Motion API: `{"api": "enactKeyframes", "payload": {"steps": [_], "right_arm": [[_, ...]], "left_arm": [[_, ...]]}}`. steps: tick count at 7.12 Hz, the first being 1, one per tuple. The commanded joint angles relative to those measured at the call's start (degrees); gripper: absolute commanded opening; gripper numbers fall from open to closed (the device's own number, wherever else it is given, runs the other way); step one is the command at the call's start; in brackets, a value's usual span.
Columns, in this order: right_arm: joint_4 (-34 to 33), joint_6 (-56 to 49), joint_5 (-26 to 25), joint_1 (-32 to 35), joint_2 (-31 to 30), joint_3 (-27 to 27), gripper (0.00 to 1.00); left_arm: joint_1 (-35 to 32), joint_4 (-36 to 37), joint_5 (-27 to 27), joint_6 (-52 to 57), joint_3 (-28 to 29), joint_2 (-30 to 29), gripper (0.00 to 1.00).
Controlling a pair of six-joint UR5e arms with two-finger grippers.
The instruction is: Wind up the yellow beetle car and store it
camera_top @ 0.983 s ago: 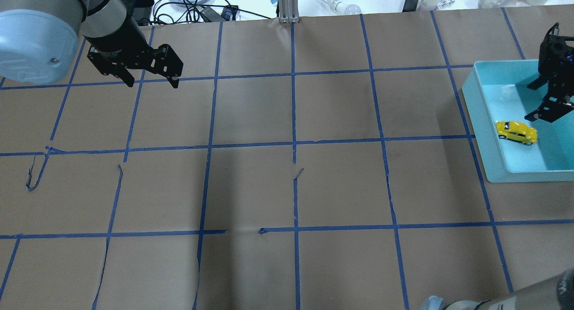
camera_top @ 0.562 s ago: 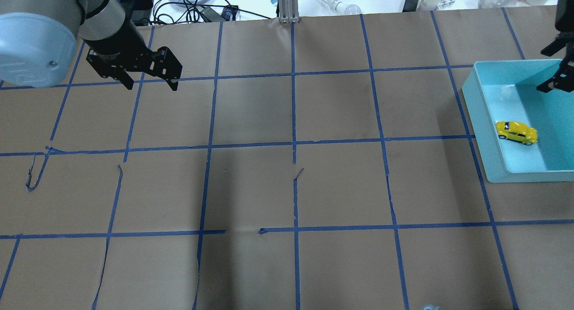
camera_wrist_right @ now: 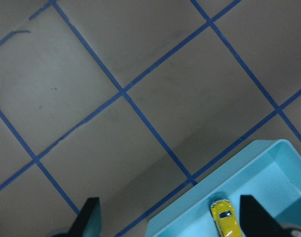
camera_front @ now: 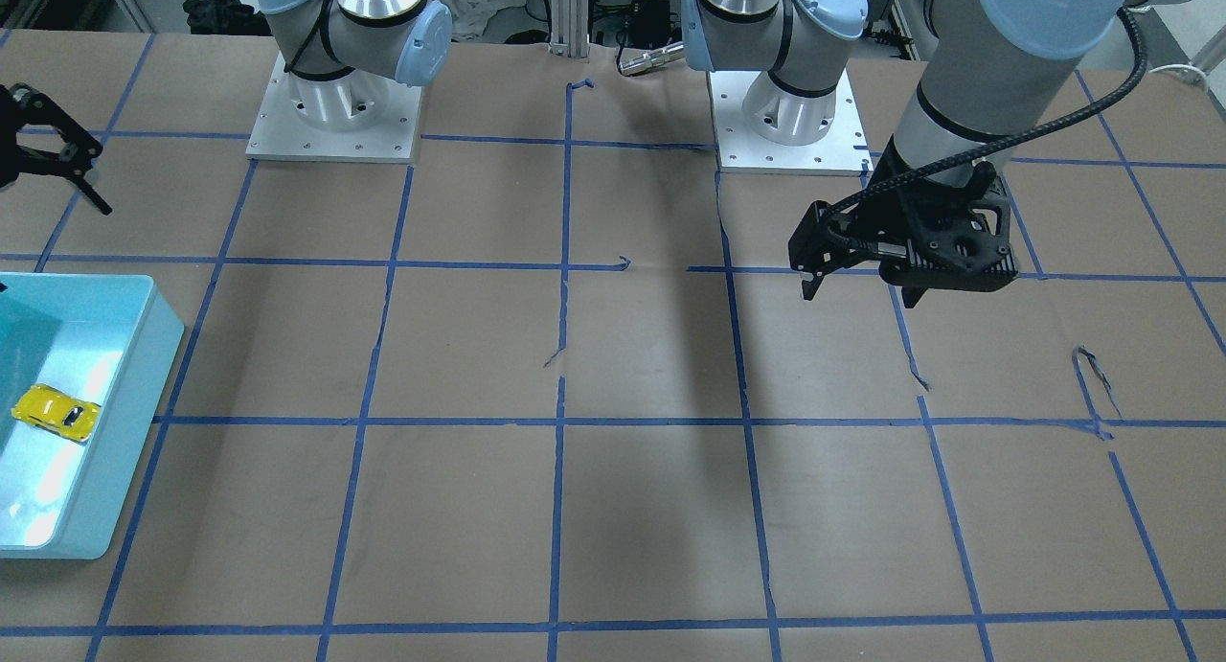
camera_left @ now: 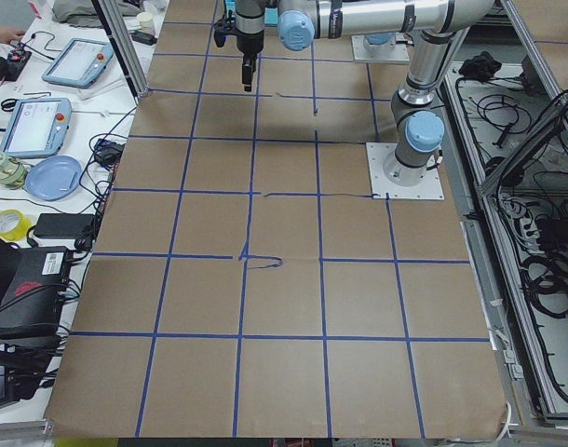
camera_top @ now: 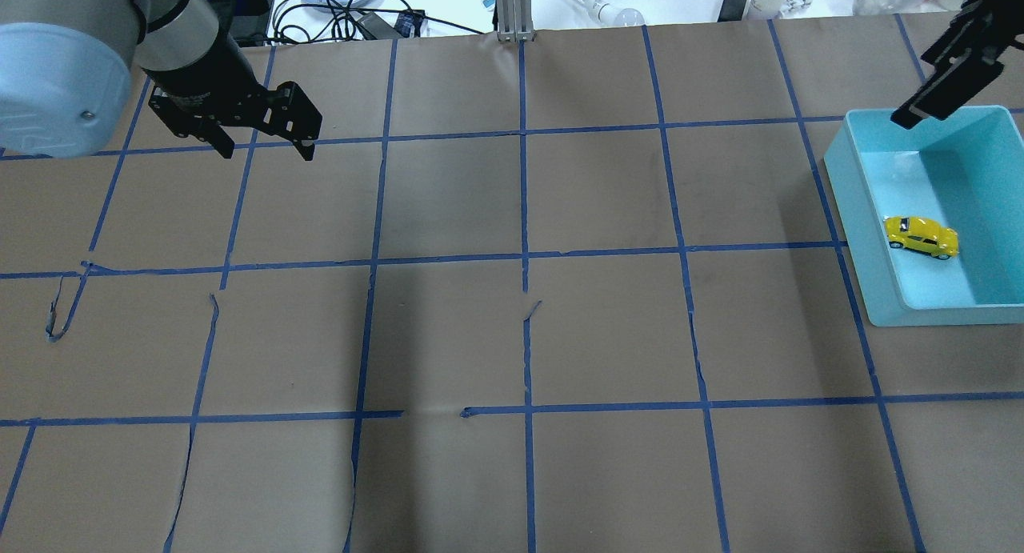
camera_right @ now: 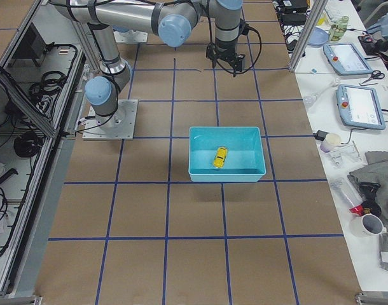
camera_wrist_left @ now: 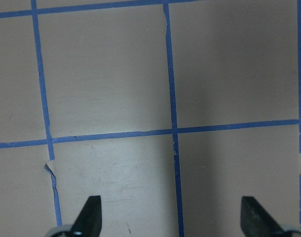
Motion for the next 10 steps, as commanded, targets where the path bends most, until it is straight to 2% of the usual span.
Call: {"api": "enactKeyframes", "payload": {"steps": [1, 4, 6, 7, 8, 10], "right_arm": [[0.1, 13.2, -0.9, 9.6, -0.4, 0.0, 1.0], [-1.4, 34.1, -7.8, 21.0, 0.4, 0.2, 1.0], [-1.6, 55.4, -9.5, 24.2, 0.9, 0.2, 1.0], [-1.5, 61.8, -9.4, 24.2, 0.9, 0.2, 1.0], [-1.4, 66.0, -9.0, 24.3, 1.0, 0.3, 1.0], [-2.1, 67.9, -8.0, 24.2, 1.1, 0.6, 1.0]], "left_arm": [[-0.7, -0.7, 0.2, -1.1, -0.3, -1.0, 1.0], [0.2, -0.4, -0.1, -1.8, -0.3, 0.0, 1.0], [0.3, -0.2, 0.3, -1.7, -0.2, 0.3, 1.0], [0.2, -0.9, 0.3, -1.7, -0.3, 0.5, 1.0], [0.1, -1.1, 0.2, -1.7, -0.4, 0.4, 1.0], [-0.1, -2.3, 0.2, -1.8, -0.2, 0.7, 1.0]]}}
